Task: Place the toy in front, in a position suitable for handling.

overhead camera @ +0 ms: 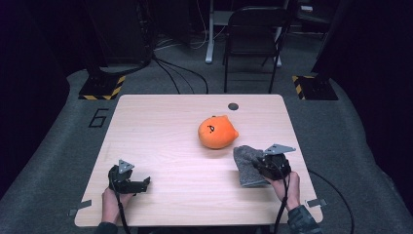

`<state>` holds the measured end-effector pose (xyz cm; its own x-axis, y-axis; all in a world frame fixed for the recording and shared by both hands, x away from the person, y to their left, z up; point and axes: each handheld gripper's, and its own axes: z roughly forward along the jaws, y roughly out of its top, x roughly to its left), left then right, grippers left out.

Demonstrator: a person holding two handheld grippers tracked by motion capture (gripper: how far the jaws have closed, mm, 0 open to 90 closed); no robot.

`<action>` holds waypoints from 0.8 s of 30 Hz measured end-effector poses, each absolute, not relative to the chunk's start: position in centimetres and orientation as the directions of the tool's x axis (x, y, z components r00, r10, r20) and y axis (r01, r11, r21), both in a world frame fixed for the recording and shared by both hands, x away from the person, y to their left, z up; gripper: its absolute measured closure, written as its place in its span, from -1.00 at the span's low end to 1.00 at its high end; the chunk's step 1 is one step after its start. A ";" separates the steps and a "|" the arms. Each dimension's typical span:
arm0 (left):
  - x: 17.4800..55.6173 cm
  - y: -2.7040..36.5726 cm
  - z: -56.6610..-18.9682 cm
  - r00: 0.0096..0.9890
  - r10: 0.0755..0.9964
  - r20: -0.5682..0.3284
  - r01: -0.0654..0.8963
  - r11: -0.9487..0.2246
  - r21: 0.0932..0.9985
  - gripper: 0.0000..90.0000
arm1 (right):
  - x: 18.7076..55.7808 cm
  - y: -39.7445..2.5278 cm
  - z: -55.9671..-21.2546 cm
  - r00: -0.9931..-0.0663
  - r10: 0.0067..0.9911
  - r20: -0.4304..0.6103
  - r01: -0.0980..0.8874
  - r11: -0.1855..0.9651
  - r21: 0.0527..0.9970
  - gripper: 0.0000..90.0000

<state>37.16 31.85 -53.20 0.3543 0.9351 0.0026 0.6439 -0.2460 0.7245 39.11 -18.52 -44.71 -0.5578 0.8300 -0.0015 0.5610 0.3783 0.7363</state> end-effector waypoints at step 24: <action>37.2 31.8 -53.2 0.355 0.935 0.003 0.644 -0.247 0.724 -1.00 | 43.3 -22.5 -45.6 -0.376 0.926 -0.025 0.621 0.272 0.735 0.65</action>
